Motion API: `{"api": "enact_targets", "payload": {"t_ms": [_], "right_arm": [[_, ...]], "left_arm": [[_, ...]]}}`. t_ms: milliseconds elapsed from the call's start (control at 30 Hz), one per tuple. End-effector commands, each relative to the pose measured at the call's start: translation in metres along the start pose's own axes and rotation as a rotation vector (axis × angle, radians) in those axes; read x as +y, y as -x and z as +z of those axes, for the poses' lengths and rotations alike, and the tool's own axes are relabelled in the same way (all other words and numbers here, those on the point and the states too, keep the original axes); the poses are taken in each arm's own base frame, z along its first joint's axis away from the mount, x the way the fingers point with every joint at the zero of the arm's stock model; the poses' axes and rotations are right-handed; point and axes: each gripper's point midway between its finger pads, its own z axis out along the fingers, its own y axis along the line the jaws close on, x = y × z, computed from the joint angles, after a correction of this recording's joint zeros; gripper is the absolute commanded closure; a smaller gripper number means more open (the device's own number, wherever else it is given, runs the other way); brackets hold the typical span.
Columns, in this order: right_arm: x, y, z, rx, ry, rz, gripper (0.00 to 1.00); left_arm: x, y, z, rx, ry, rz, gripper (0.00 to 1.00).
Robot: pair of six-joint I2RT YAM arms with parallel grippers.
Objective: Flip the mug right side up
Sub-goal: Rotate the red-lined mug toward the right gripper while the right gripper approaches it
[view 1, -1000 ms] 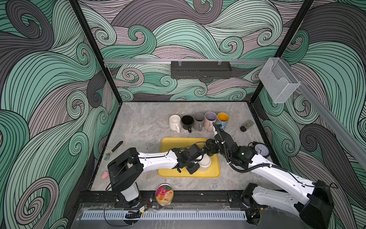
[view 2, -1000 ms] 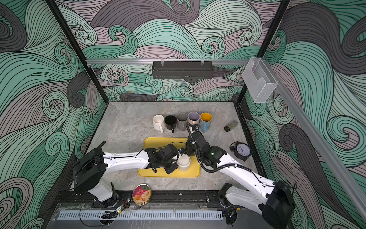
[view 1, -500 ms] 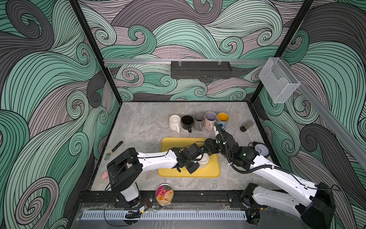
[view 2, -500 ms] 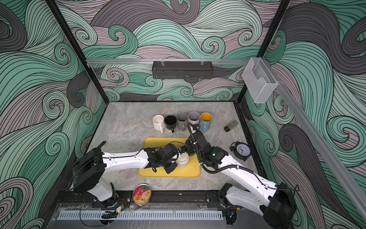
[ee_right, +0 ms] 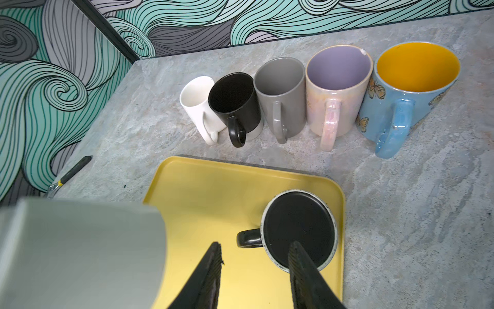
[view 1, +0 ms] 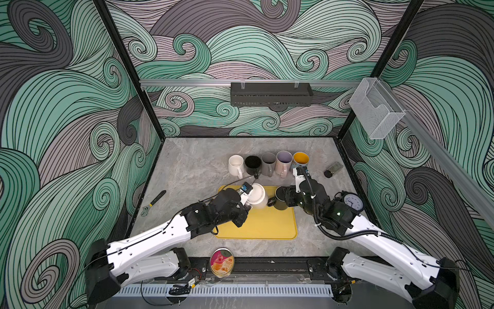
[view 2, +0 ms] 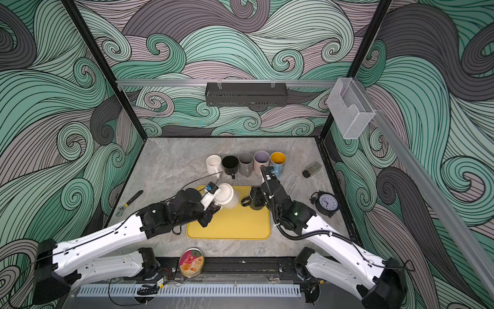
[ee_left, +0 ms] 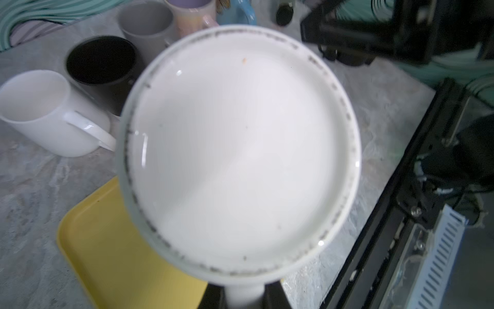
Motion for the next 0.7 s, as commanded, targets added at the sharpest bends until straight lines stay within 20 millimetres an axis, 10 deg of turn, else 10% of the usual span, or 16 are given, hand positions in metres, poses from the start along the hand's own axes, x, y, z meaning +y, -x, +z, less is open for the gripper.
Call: {"api": "enact_targets", "payload": {"t_ms": [0, 300, 667], "right_arm": [[0.018, 0.010, -0.004, -0.037, 0.109, 0.068, 0.57], [0.084, 0.026, -0.014, -0.077, 0.515, 0.217, 0.53], [0.150, 0.060, -0.043, -0.101, 0.914, 0.271, 0.47]], "left_arm": [[0.000, 0.072, -0.038, -0.348, -0.128, -0.167, 1.00], [-0.006, 0.147, -0.113, -0.742, -0.513, -0.364, 1.00], [-0.013, 0.171, -0.124, -0.798, -0.896, -0.535, 1.00]]}}
